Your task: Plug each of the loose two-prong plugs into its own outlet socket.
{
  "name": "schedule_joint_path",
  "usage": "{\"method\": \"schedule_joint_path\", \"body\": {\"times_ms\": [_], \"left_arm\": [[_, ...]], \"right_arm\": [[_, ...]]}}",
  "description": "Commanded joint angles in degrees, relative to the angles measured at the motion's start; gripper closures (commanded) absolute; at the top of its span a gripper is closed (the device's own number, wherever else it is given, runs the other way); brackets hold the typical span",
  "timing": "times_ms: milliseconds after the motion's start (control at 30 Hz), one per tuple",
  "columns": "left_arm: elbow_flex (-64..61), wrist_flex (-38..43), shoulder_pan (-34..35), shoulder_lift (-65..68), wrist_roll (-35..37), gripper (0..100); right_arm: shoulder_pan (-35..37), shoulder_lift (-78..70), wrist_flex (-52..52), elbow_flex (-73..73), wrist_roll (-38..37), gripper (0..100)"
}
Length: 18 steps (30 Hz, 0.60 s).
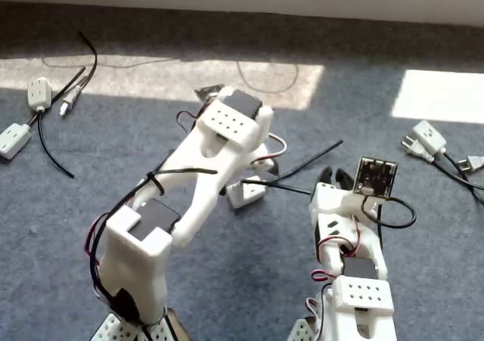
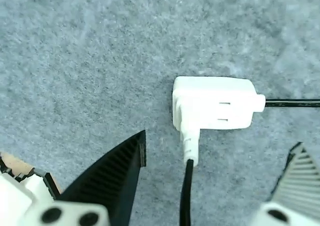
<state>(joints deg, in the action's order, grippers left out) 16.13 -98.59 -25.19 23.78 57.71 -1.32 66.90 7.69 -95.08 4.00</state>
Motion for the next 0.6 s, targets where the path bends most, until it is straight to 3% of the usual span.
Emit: {"method": "schedule_joint_path", "body": {"times_ms": [0, 267, 567], "left_arm": [[6.4, -1.7, 4.4, -0.6, -3.1, 58], [21.8, -1.8, 24.4, -7.1, -9.8, 58], [19.3, -1.7, 56.0, -13.1, -17.8, 58]], "right_arm": [[0.2, 0.8, -2.1, -2.2, 0.4, 91.5], [0.2, 0.8, -3.1, -2.6, 0.4, 91.4], [1.1, 0.7, -0.3, -2.4, 0.5, 86.7]]}}
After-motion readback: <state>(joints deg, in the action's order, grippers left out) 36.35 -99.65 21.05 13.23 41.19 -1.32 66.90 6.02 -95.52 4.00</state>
